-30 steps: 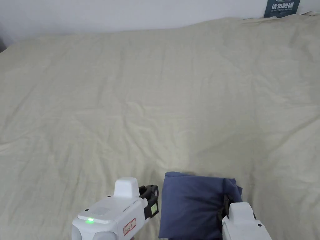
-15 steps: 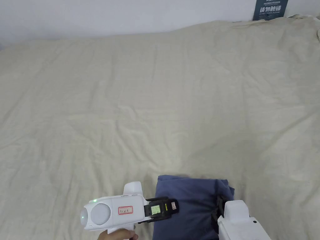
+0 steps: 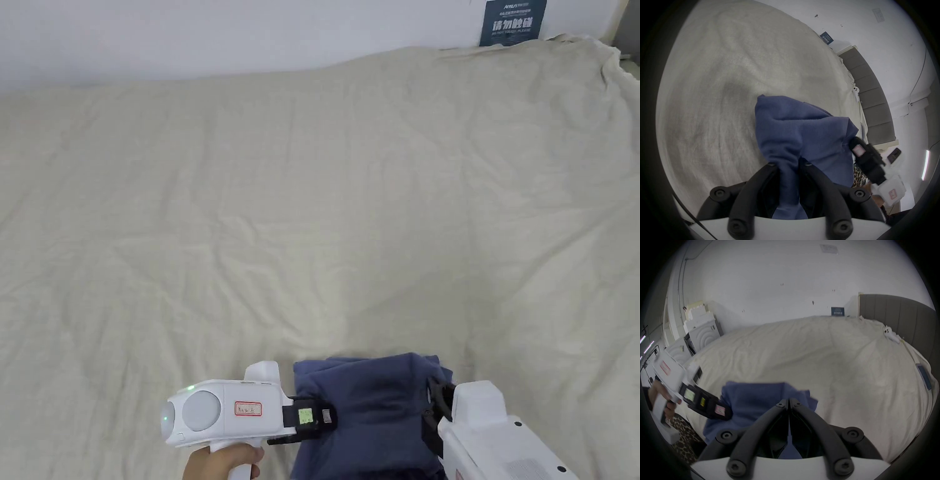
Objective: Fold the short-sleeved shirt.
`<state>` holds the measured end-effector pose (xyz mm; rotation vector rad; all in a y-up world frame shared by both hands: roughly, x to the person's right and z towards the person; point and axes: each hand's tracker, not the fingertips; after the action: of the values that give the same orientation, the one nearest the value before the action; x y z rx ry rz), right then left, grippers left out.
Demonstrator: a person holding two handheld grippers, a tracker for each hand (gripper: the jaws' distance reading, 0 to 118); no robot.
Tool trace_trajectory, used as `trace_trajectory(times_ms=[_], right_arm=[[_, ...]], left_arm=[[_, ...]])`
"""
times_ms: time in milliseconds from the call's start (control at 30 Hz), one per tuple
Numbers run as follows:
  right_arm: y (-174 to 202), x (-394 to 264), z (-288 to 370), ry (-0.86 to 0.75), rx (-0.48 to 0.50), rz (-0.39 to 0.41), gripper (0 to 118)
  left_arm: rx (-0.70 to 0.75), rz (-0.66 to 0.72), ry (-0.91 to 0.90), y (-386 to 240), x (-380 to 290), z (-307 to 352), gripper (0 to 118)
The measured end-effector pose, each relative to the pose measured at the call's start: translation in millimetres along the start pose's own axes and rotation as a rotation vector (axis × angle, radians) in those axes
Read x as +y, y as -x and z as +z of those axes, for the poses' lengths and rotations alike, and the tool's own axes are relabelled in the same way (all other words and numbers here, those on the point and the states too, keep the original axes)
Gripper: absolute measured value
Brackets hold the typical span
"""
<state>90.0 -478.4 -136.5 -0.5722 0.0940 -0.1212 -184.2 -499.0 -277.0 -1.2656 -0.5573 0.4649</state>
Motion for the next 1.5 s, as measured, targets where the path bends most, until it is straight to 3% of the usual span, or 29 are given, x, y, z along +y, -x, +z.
trace_trajectory(times_ms=[367, 467, 900, 1133, 1300, 1500], right_arm=[[-15, 76, 59, -0.233, -0.035, 0.074, 0], [-14, 87, 65, -0.252, -0.050, 0.090, 0], [5, 101, 58, -0.265, -0.045, 0.081, 0], [8, 112, 56, -0.282, -0.028, 0.092, 0], [3, 109, 61, -0.296, -0.026, 0.105, 0], [-4, 100, 62, -0.285, -0.040, 0.111, 0]], left_arm=[[-0.029, -0.125, -0.028, -18, 22, 50, 12], [0.038, -0.168, -0.055, -7, 34, 76, 12], [0.376, -0.067, -0.237, 117, 80, 232, 12], [0.585, -0.017, -0.240, 175, 93, 294, 12], [0.659, 0.046, -0.261, 208, 101, 311, 12], [0.704, 0.084, -0.209, 226, 105, 285, 12]])
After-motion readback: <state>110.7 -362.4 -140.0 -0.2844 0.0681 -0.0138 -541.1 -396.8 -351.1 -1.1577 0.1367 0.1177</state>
